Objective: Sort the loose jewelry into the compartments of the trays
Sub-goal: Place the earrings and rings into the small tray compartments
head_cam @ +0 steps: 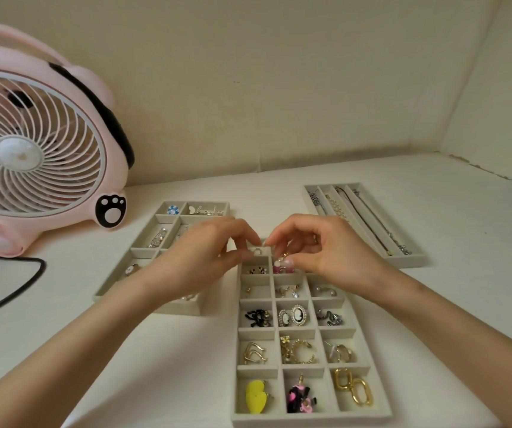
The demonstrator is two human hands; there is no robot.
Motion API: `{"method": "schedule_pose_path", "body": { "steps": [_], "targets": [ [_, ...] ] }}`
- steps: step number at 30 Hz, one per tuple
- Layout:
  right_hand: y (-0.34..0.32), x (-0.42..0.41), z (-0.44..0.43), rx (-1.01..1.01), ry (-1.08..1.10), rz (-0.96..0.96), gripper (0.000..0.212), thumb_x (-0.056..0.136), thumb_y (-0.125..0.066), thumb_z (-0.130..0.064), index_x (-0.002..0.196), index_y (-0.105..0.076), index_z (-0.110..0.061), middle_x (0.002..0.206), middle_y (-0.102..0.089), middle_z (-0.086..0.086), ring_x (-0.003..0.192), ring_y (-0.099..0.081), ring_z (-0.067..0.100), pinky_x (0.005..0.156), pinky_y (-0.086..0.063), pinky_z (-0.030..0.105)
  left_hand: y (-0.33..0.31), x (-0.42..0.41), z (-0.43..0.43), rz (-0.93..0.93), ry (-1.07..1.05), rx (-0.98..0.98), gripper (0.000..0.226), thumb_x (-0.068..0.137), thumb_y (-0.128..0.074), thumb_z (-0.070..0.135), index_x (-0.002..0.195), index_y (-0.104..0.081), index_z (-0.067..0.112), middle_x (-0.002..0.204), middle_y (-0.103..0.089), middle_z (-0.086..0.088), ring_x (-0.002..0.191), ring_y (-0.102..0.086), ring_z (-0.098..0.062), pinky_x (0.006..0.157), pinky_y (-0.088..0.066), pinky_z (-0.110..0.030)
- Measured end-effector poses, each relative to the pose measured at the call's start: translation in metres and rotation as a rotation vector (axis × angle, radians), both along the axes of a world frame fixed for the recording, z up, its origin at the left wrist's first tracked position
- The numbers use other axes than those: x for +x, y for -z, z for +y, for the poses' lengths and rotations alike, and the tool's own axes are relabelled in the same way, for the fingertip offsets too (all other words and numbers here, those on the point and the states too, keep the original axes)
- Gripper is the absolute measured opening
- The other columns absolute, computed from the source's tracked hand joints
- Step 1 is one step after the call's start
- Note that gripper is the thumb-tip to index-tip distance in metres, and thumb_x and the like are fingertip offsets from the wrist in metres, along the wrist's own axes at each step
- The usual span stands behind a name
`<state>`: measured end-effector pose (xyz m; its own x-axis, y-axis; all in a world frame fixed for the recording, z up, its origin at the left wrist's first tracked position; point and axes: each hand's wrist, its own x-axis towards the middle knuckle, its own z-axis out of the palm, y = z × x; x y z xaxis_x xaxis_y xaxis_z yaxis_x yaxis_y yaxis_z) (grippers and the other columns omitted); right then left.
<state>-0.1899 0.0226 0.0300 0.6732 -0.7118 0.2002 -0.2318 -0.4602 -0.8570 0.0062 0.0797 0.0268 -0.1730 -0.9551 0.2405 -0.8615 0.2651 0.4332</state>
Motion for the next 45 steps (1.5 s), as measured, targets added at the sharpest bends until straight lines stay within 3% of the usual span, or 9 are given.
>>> {"method": "schedule_pose_path", "body": {
  "steps": [5,12,19,22,28,32,36,40,45],
  "targets": [
    [0.000,0.007,0.003,-0.013,0.004,-0.098,0.038,0.074,-0.069,0.011,0.095,-0.068,-0.021,0.088,-0.065,0.006,0.081,-0.067,0.022,0.078,-0.058,0.037,0.001,-0.009,0.005,0.649,-0.101,0.300,0.019,0.086,-0.063,0.011,0.103,-0.058,0.018,0.092,-0.072,-0.001,0.083,-0.065,-0.008,0.069,-0.046,-0.016],
    [-0.001,0.012,0.002,-0.096,0.058,-0.118,0.039,0.072,-0.072,0.007,0.098,-0.066,-0.022,0.082,-0.070,0.000,0.080,-0.063,0.021,0.071,-0.049,0.034,-0.003,-0.018,0.012,0.967,-0.081,0.454,0.027,0.082,-0.061,-0.002,0.109,-0.058,-0.001,0.099,-0.071,-0.015,0.088,-0.068,-0.018,0.067,-0.054,-0.018],
    [-0.001,0.011,0.003,-0.062,0.047,-0.146,0.037,0.075,-0.067,0.012,0.100,-0.067,-0.016,0.082,-0.069,0.005,0.079,-0.065,0.023,0.076,-0.056,0.033,0.001,-0.025,0.011,0.929,-0.134,0.387,0.008,0.076,-0.068,0.011,0.082,-0.062,0.011,0.067,-0.068,0.004,0.058,-0.058,0.000,0.057,-0.038,-0.017],
    [-0.002,0.010,0.003,-0.058,0.062,-0.138,0.033,0.077,-0.068,0.008,0.100,-0.068,-0.017,0.084,-0.070,0.003,0.078,-0.068,0.019,0.077,-0.057,0.034,0.003,-0.024,0.011,0.877,-0.140,0.345,0.005,0.079,-0.067,0.011,0.081,-0.063,0.011,0.067,-0.068,0.003,0.061,-0.056,-0.002,0.058,-0.034,-0.020],
    [0.000,0.010,-0.001,-0.027,0.114,-0.025,0.008,0.076,-0.076,-0.009,0.081,-0.074,-0.015,0.076,-0.072,0.001,0.070,-0.070,0.015,0.072,-0.059,0.032,0.003,-0.024,0.015,0.836,-0.101,0.252,0.005,0.081,-0.065,0.002,0.083,-0.061,0.002,0.068,-0.068,0.000,0.062,-0.061,0.000,0.054,-0.039,-0.005],
    [-0.002,0.010,-0.001,-0.029,0.085,0.050,0.006,0.075,-0.077,-0.014,0.078,-0.073,-0.012,0.072,-0.071,0.003,0.066,-0.067,0.014,0.069,-0.058,0.028,0.005,-0.019,0.015,0.753,-0.129,0.231,0.010,0.079,-0.069,0.007,0.085,-0.064,0.001,0.073,-0.067,-0.005,0.068,-0.061,-0.007,0.065,-0.047,-0.013],
    [-0.004,0.011,0.000,-0.066,0.069,0.148,0.005,0.075,-0.078,-0.017,0.075,-0.073,-0.020,0.073,-0.070,-0.002,0.067,-0.064,0.007,0.071,-0.055,0.026,0.003,-0.017,0.018,0.597,-0.140,0.241,0.006,0.077,-0.072,0.014,0.079,-0.067,0.011,0.065,-0.061,0.003,0.062,-0.053,-0.005,0.059,-0.040,-0.012],
    [-0.003,0.014,0.004,-0.146,0.063,0.250,0.008,0.073,-0.078,-0.021,0.070,-0.071,-0.023,0.075,-0.068,-0.006,0.063,-0.053,0.002,0.069,-0.048,0.027,0.003,-0.008,0.018,0.419,-0.139,0.265,0.010,0.076,-0.073,0.028,0.076,-0.069,0.019,0.064,-0.059,0.009,0.062,-0.049,-0.007,0.062,-0.037,-0.022],
    [-0.003,0.019,0.009,-0.187,0.054,0.364,0.008,0.075,-0.077,-0.025,0.071,-0.071,-0.023,0.078,-0.064,-0.007,0.067,-0.053,0.006,0.074,-0.049,0.033,0.002,0.006,0.013,0.492,-0.250,0.164,0.013,0.083,-0.065,0.031,0.082,-0.068,0.019,0.070,-0.067,0.002,0.068,-0.055,-0.011,0.065,-0.040,-0.026]
  ]
}}
